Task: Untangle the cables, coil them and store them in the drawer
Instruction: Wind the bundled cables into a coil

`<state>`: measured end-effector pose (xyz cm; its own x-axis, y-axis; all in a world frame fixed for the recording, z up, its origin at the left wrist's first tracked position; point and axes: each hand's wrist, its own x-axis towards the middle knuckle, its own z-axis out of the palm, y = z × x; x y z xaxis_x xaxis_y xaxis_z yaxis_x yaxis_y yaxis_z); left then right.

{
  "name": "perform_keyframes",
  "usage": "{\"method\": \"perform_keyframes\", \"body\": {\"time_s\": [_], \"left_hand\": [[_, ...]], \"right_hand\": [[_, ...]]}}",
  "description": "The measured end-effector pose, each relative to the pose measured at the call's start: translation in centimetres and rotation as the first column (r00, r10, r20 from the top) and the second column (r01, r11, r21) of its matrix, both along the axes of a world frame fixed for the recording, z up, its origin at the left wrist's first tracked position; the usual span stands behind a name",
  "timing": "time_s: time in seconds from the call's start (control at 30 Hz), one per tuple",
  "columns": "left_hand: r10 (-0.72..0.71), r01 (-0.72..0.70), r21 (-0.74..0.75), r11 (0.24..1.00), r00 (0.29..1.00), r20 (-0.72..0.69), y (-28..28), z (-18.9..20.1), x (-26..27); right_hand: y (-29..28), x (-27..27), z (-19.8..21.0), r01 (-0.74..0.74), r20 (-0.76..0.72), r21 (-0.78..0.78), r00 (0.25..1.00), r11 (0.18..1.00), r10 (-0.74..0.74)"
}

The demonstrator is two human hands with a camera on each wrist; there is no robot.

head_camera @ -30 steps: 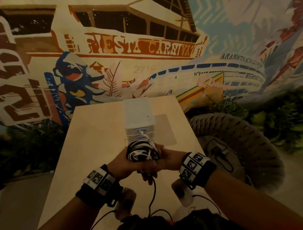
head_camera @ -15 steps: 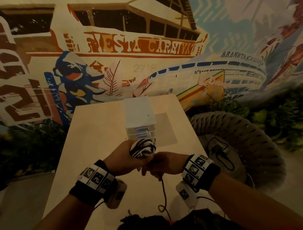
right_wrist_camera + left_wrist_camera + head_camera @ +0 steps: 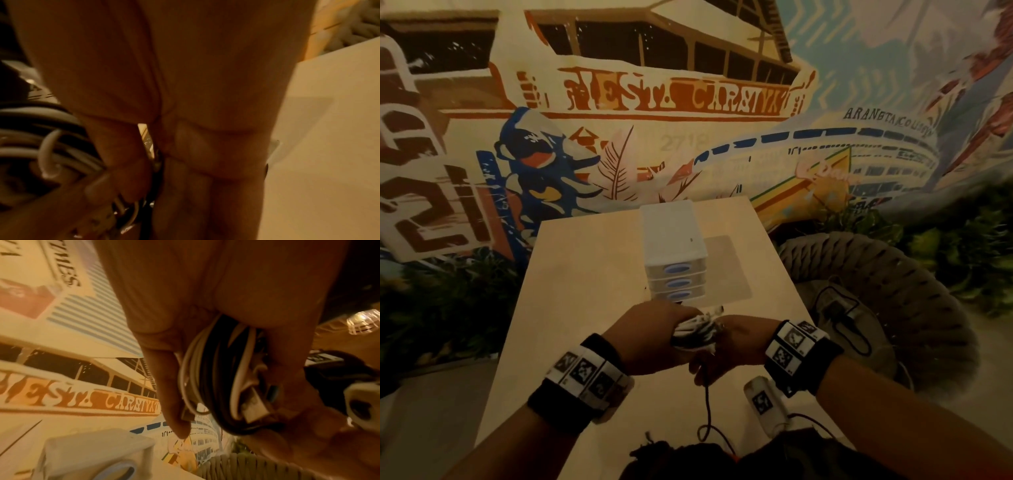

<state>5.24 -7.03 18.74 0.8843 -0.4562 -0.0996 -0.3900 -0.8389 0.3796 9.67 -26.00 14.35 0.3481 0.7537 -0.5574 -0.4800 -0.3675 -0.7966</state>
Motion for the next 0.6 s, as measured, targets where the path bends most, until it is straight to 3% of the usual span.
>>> {"method": "perform_keyframes", "body": {"time_s": [0.3, 0.47, 0.6], "left_hand": [[-0.132, 0.109, 0.175, 0.979, 0.983, 0.124, -0.7, -0.5, 0.1], [-0.154, 0.123, 0.278, 0.953, 0.984, 0.093, -1.0, -0.8, -0.3], [-0.143, 0.128, 0.357, 0.925, 0.990, 0.016, -1.3, -0.9, -0.6]], "right_hand": [[-0.7, 0.4, -0.2, 0.264, -0.307, 0.045, 0.921, 0.963, -0.239], [-1.1, 0.9, 0.4, 0.180, -0.365, 0.117, 0.922, 0.977, -0.126], [-0.7, 0.7, 0.7, 0.065, -0.226, 0.048, 0.973, 0.997, -0.053]]}}
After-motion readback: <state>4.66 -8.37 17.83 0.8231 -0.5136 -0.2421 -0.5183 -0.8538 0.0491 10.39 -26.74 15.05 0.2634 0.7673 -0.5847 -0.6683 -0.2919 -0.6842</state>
